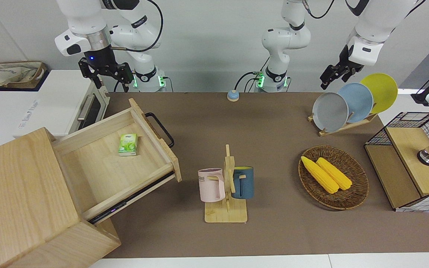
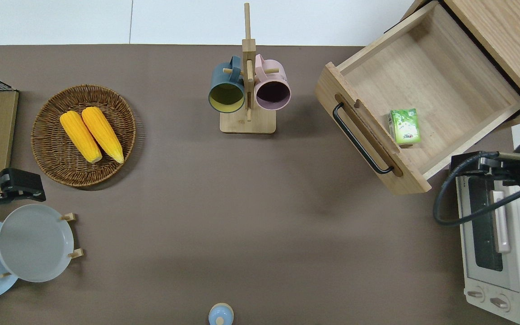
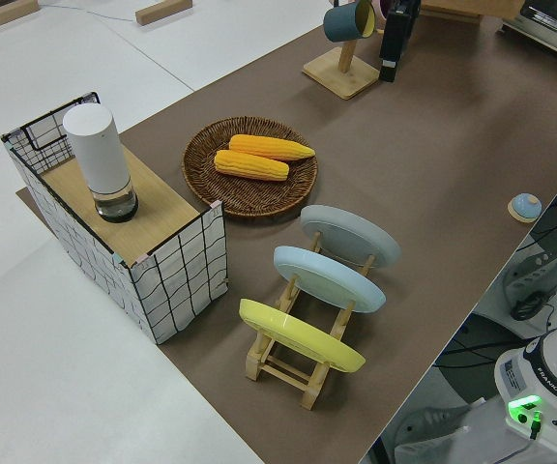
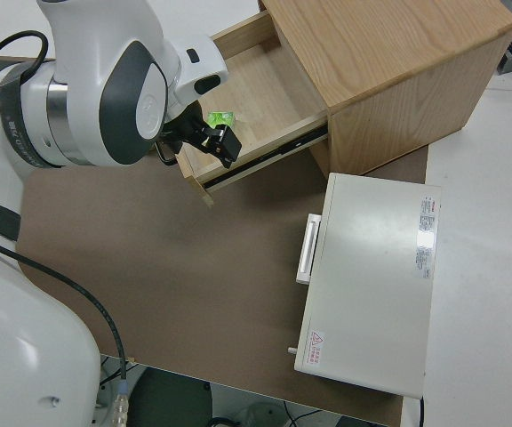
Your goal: Slide drawer open with right arm
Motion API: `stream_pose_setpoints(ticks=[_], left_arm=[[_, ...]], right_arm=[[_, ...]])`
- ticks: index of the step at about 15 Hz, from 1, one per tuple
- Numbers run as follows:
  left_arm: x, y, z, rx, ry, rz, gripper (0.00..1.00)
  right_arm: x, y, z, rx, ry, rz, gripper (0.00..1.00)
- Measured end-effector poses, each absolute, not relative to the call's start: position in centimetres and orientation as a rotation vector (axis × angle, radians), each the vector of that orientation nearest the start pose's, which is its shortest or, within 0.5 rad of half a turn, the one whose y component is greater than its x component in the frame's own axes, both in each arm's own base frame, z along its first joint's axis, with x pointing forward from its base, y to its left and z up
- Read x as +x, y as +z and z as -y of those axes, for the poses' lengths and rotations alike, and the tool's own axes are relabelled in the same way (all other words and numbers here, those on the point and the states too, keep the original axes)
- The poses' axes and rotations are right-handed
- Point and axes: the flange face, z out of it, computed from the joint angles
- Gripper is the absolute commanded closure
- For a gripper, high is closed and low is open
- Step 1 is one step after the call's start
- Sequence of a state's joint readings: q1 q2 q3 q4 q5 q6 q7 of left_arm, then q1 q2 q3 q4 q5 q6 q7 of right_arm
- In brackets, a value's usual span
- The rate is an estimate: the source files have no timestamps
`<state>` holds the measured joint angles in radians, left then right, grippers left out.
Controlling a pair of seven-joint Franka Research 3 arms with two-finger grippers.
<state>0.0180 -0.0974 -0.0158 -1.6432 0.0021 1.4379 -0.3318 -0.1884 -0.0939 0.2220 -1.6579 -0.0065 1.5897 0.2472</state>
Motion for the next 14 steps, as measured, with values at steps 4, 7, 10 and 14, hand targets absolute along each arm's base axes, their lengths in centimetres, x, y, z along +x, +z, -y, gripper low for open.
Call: stream_pose_setpoints(ticks=[4,7,10,14], left_arm=[[50.9,63.2,-0.1,-3.073,0.165,0.518,0.01],[50.9,63.2,-0.1,-3.073,0.165,0.518,0.01],[50.9,63.2,-0.1,-3.073,0.165,0.518,0.01],[50.9,63.2,-0.1,-3.073,0.165,0.518,0.01]], right_arm=[[53.3,63.4,-3.0,-3.148,-0.047,-0.314,0.009],[53.7,63.4,-3.5,-3.146,-0.047,-0.297,0.009],[53.8,63.6,-3.7,-3.144,-0.056,-0.293,0.009],[53.8,63.7,-3.8,-3.144,-0.061,-0.288,0.009]])
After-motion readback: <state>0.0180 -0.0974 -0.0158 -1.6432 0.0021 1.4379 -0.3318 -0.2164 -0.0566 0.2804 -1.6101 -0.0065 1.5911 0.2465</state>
